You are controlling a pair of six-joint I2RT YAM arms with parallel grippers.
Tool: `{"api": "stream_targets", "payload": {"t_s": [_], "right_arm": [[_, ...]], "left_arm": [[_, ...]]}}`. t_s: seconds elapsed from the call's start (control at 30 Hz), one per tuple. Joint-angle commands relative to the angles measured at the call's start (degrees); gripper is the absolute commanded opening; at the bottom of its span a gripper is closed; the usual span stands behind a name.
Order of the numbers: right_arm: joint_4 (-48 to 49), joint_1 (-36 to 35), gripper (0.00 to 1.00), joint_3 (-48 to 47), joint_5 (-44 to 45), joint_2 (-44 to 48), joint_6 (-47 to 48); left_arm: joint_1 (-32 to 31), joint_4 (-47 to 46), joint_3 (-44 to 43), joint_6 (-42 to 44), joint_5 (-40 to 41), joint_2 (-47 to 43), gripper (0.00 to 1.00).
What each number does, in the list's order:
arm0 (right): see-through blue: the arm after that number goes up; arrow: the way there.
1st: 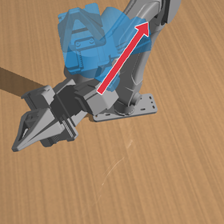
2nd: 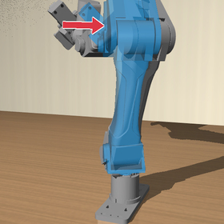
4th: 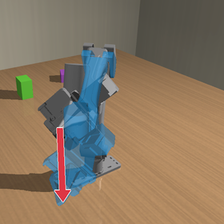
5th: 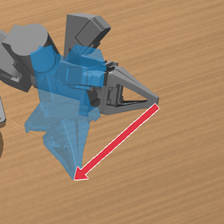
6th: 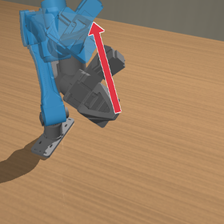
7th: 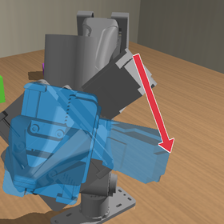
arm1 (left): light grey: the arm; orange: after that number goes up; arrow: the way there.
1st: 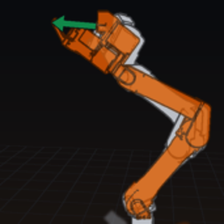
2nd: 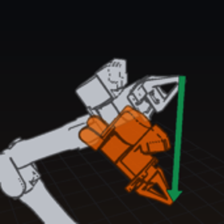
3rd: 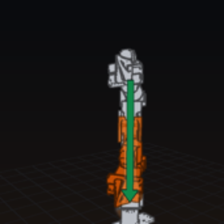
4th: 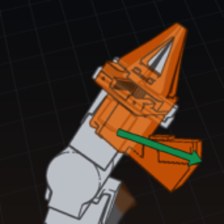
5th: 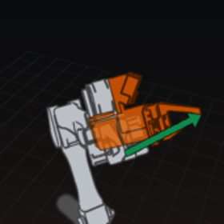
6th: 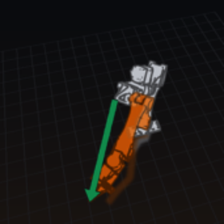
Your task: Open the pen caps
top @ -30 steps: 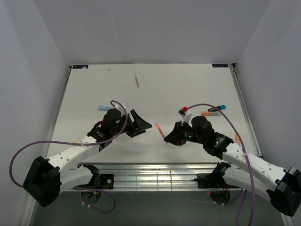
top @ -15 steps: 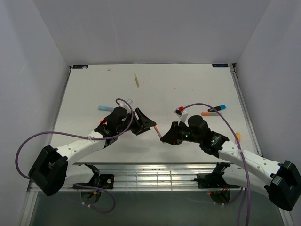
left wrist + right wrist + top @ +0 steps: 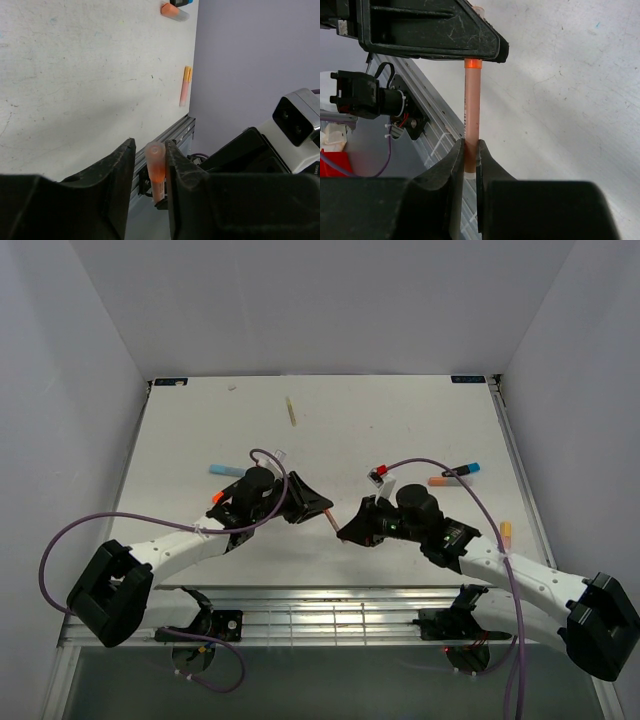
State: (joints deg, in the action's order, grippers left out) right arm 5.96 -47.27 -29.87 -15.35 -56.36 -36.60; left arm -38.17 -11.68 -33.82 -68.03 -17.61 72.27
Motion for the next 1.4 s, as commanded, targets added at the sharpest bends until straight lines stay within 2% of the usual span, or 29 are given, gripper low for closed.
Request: {"api": "stream_targets", "payload": {"t_s": [0.0,0.17,0.27,0.3,0.4,0.47,0.57,0.6,0.67,0.77,0.8,0.83,0.87,0.9,0.93,1.0,1.07,1.2,1.3,1.33,1.37], "right_arm": [[3.9,-0.4,0.08,0.2,-0.1,-0.5,-0.4],[4.5,-0.4,0.08,0.1,0.1,-1.6,-0.2],[4.0,-0.3,0.08,-1.1,0.3,-3.1,0.6],[3.2,-0.3,0.16,-1.7,0.5,-3.9,1.3],[1.8,-0.4,0.30,-4.6,0.7,-6.6,2.8],[1.3,-0.4,0.34,-6.1,0.9,-8.1,3.4],[0.4,-0.4,0.34,-8.9,0.8,-11.1,4.2],[0.5,-0.4,0.28,-9.7,0.6,-12.4,4.3],[0.5,-0.4,0.08,-10.2,0.2,-13.6,4.3],[-2.0,-1.2,0.08,-10.6,2.8,-14.6,4.8],[-3.7,-3.0,0.08,-11.0,5.0,-14.8,5.4],[-6.2,-4.6,0.08,-13.1,13.9,-15.1,6.4],[-15.1,-6.5,0.08,-14.9,20.6,-15.7,7.3],[-19.1,-10.6,0.08,-16.6,27.3,-17.5,7.9],[-23.2,-12.4,0.08,-20.3,37.7,-18.8,7.7],[-31.0,-16.2,0.08,-22.9,45.0,-21.9,6.7],[-33.9,-17.1,0.08,-25.1,48.9,-23.4,6.4],[-31.0,-16.6,0.08,-24.3,45.1,-22.6,7.5],[-23.0,-12.2,0.08,-19.3,28.2,-20.4,10.7],[-14.7,-11.2,0.08,-17.2,16.9,-19.2,11.4],[-10.8,-9.3,0.08,-12.9,11.0,-16.7,10.9]], "left_arm": [[-0.5,-1.9,-0.7,-0.3,-0.6,-0.4,0.39],[-0.5,-1.9,-0.5,-0.1,-0.5,-0.4,0.12],[-0.5,-1.9,-0.5,-0.2,-0.6,0.0,0.00],[-0.5,-1.9,-0.5,-0.2,-0.7,0.2,0.00],[-0.5,-1.9,-0.7,-0.1,-0.9,0.6,0.00],[-0.5,-1.9,-0.9,-0.1,-0.9,0.7,0.00],[-0.5,-1.9,-1.2,0.0,-0.9,0.7,0.00],[-0.5,-1.9,-1.3,0.0,-0.9,0.7,0.00],[-0.4,-1.7,-1.9,0.4,-0.7,0.5,0.00],[-0.3,3.5,-5.3,1.5,1.0,1.4,0.00],[0.1,7.8,-7.6,2.0,4.2,2.2,0.00],[0.6,16.8,-10.4,2.5,5.9,3.1,0.00],[1.3,20.0,-15.3,3.8,7.2,5.1,0.00],[2.8,22.8,-17.4,4.0,9.9,5.9,0.00],[3.7,26.2,-19.2,4.2,11.0,6.6,0.00],[6.3,28.5,-23.7,4.9,12.2,8.8,0.00],[8.5,29.7,-27.5,5.9,10.9,11.1,0.00],[9.6,30.7,-31.2,7.7,10.2,13.1,0.00],[9.8,26.3,-31.4,10.9,9.7,12.8,0.00],[9.9,24.4,-31.2,12.1,8.3,12.6,0.00],[10.0,22.6,-31.0,13.3,7.3,12.5,0.00]]}}
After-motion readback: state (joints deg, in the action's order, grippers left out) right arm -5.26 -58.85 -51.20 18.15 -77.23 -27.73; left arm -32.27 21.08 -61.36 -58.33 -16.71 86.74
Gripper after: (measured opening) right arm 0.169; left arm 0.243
